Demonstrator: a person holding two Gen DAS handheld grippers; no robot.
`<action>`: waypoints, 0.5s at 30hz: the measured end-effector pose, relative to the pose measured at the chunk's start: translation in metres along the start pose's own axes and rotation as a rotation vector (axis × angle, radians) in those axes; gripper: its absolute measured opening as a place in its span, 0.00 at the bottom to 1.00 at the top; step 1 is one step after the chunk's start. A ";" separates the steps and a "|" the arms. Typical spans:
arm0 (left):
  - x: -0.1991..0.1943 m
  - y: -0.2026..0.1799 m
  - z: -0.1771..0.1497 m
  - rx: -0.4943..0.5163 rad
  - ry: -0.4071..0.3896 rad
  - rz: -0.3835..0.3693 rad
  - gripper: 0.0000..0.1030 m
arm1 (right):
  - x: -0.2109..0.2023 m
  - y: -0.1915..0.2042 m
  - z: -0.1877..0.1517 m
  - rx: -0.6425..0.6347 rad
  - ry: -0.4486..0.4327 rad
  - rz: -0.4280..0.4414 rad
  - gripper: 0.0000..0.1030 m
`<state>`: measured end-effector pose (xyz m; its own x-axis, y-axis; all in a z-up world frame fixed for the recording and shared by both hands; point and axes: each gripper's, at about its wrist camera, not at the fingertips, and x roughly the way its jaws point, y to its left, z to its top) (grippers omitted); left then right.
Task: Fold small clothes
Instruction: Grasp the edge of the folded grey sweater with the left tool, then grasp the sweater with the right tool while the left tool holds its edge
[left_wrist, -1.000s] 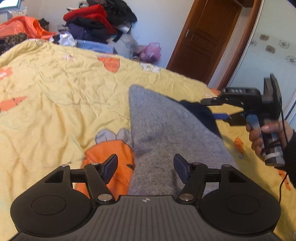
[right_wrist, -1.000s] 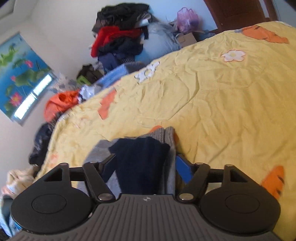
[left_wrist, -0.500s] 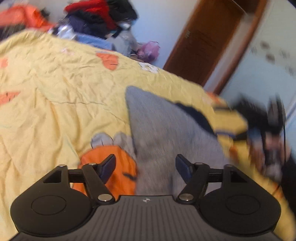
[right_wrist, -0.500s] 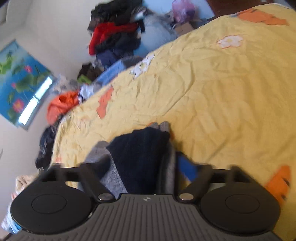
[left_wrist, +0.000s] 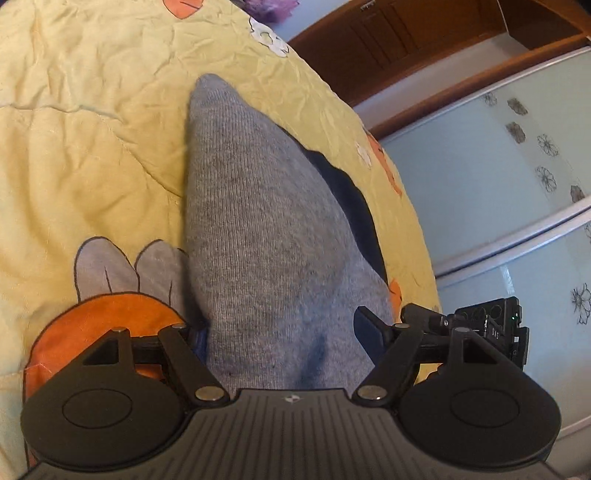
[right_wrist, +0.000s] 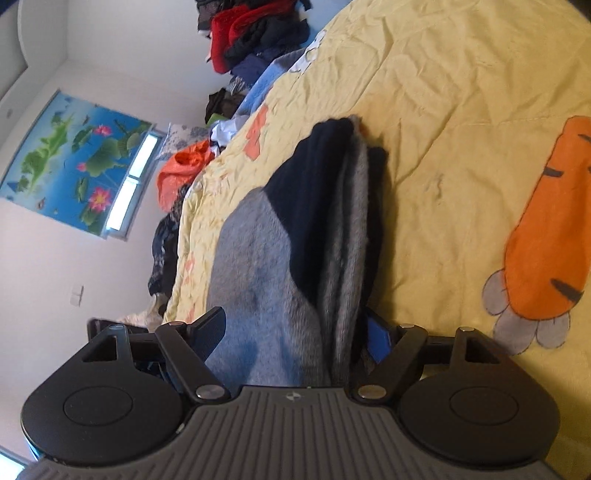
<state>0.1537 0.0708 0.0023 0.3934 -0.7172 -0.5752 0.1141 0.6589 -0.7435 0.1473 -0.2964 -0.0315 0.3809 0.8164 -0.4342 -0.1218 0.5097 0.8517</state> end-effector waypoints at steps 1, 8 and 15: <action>-0.001 0.003 0.000 -0.013 0.004 -0.009 0.71 | 0.000 0.000 -0.002 0.005 0.014 0.013 0.76; -0.001 0.004 0.005 -0.013 0.011 0.066 0.36 | 0.009 0.006 -0.017 -0.054 0.032 -0.090 0.27; -0.018 0.016 -0.009 -0.019 0.134 -0.071 0.74 | -0.014 -0.004 -0.025 0.057 0.044 -0.059 0.48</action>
<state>0.1406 0.0918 -0.0021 0.2592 -0.7865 -0.5605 0.1195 0.6020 -0.7895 0.1189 -0.3034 -0.0363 0.3451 0.7971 -0.4955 -0.0476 0.5421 0.8390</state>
